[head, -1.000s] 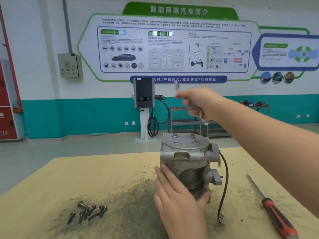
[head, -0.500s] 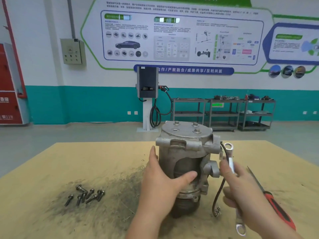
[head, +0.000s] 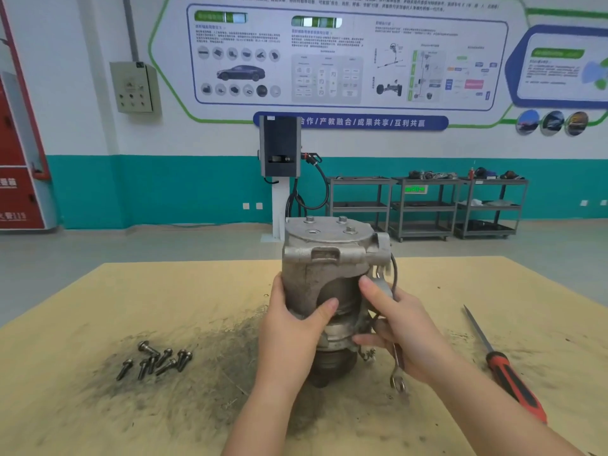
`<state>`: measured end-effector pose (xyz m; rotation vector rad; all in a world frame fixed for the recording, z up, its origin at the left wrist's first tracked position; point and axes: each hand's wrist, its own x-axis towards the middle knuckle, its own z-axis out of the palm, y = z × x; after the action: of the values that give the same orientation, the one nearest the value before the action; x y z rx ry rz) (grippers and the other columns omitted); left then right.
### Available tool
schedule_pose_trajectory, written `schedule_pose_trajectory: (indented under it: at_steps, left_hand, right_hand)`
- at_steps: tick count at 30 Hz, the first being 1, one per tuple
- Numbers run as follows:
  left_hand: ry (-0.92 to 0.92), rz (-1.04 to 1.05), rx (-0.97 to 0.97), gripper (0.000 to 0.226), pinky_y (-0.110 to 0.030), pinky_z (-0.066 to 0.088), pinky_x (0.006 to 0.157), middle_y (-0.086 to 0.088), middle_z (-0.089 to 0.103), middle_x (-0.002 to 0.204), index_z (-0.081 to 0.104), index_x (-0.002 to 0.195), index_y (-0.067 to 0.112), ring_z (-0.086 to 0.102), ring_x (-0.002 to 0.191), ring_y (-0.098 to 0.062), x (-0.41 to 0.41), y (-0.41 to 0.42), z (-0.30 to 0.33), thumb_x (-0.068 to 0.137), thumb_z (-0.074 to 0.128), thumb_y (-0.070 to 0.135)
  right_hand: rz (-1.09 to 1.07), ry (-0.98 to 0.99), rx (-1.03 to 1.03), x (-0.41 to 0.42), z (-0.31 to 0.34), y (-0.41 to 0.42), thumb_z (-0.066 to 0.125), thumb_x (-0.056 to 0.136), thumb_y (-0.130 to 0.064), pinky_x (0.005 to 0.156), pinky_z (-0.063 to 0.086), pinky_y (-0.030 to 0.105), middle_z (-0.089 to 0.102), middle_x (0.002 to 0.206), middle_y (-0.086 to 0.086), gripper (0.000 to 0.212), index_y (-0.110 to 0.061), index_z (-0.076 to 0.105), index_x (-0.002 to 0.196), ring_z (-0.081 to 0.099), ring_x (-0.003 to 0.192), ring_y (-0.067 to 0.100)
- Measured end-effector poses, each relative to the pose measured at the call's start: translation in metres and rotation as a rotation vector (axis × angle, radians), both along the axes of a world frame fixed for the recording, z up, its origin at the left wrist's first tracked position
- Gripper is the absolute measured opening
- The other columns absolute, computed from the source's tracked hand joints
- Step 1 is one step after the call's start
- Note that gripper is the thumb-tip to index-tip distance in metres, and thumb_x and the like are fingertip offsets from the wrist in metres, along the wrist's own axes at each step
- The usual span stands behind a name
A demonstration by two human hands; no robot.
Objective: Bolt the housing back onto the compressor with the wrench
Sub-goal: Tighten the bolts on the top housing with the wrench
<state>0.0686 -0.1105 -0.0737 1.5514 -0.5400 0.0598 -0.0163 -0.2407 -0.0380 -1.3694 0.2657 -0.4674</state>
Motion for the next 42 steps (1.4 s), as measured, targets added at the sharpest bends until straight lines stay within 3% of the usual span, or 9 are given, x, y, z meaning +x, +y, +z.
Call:
schedule_pose_trajectory:
  at_steps: [6,9,12,14,16,18,22,36,42]
  left_hand:
    - [0.019,0.144,0.032,0.07,-0.016,0.05,0.087,0.013,0.065,0.125,0.044,0.142,0.029,0.062,0.112,-0.006,0.0,-0.008,0.01,0.082,0.079,0.034]
    - [0.01,0.074,0.133,0.093,-0.035,0.046,0.107,0.014,0.053,0.141,0.026,0.153,0.03,0.052,0.128,-0.009,-0.012,-0.001,0.011,0.078,0.079,0.047]
    - [-0.013,-0.062,0.292,0.085,-0.013,0.043,0.098,0.024,0.056,0.135,0.042,0.146,0.035,0.05,0.116,0.016,0.001,0.035,0.016,0.076,0.051,0.081]
    - [0.01,0.012,0.34,0.064,-0.015,0.046,0.092,0.018,0.067,0.118,0.065,0.126,0.025,0.059,0.105,0.011,0.026,0.07,0.018,0.088,0.041,0.069]
    - [0.02,0.32,0.518,0.03,-0.028,0.047,0.089,0.0,0.071,0.115,0.071,0.114,0.014,0.066,0.108,-0.017,0.061,0.107,0.018,0.103,0.049,0.031]
    - [0.089,0.555,0.754,0.031,-0.031,0.043,0.086,-0.013,0.067,0.124,0.068,0.12,0.009,0.061,0.113,-0.032,0.095,0.139,0.012,0.097,0.048,0.002]
    - [0.171,0.604,0.998,0.034,-0.031,0.045,0.091,-0.016,0.065,0.127,0.067,0.124,0.009,0.059,0.118,-0.032,0.133,0.171,-0.005,0.093,0.053,0.001]
    - [0.162,0.673,0.979,0.02,-0.032,0.046,0.081,-0.014,0.074,0.1,0.078,0.089,0.01,0.063,0.104,-0.035,0.137,0.161,-0.017,0.095,0.066,0.025]
    - [-0.087,0.491,0.182,0.01,-0.029,0.053,0.066,-0.006,0.074,0.084,0.068,0.09,0.012,0.071,0.073,-0.018,0.093,0.108,0.067,0.097,0.062,0.015]
  right_hand:
    - [0.053,0.05,0.015,0.022,0.0,-0.006,0.072,0.065,-0.05,0.062,0.06,0.035,0.074,0.098,0.001,0.066,-0.012,0.061,0.119,0.055,0.041,0.007]
    - [-0.071,0.052,0.038,0.025,-0.013,-0.005,0.07,0.062,-0.057,0.055,0.056,0.029,0.063,0.058,-0.005,0.066,-0.011,0.065,0.109,0.04,0.032,0.004]
    - [-0.196,0.022,0.035,0.027,-0.024,-0.004,0.067,0.059,-0.058,0.051,0.05,0.029,0.044,0.037,-0.011,0.065,-0.012,0.066,0.104,0.038,0.032,0.004]
    - [-0.289,-0.017,0.02,0.026,-0.03,-0.004,0.065,0.063,-0.061,0.045,0.047,0.026,0.057,0.05,0.01,0.056,-0.018,0.068,0.099,0.043,0.038,0.005]
    - [-0.347,-0.055,0.05,0.026,-0.034,-0.003,0.06,0.067,-0.065,0.044,0.047,0.026,0.063,0.089,0.032,0.051,-0.023,0.068,0.095,0.049,0.044,0.007]
    - [-0.347,-0.091,0.079,0.026,-0.036,-0.002,0.054,0.066,-0.069,0.046,0.045,0.029,0.069,0.105,0.018,0.06,-0.021,0.067,0.098,0.044,0.035,0.007]
    - [-0.319,-0.089,0.04,0.027,-0.037,0.002,0.05,0.068,-0.072,0.043,0.044,0.031,0.073,0.104,0.003,0.068,-0.016,0.067,0.102,0.025,0.031,0.011]
    - [-0.346,-0.079,0.021,0.024,-0.033,0.004,0.053,0.062,-0.072,0.051,0.046,0.036,0.074,0.098,-0.001,0.063,-0.02,0.07,0.095,0.03,0.029,0.012]
    - [-0.4,-0.08,0.038,0.029,-0.038,0.001,0.043,0.099,-0.047,0.051,0.044,0.036,0.072,0.101,-0.005,0.041,-0.014,0.067,0.096,0.031,0.029,0.013]
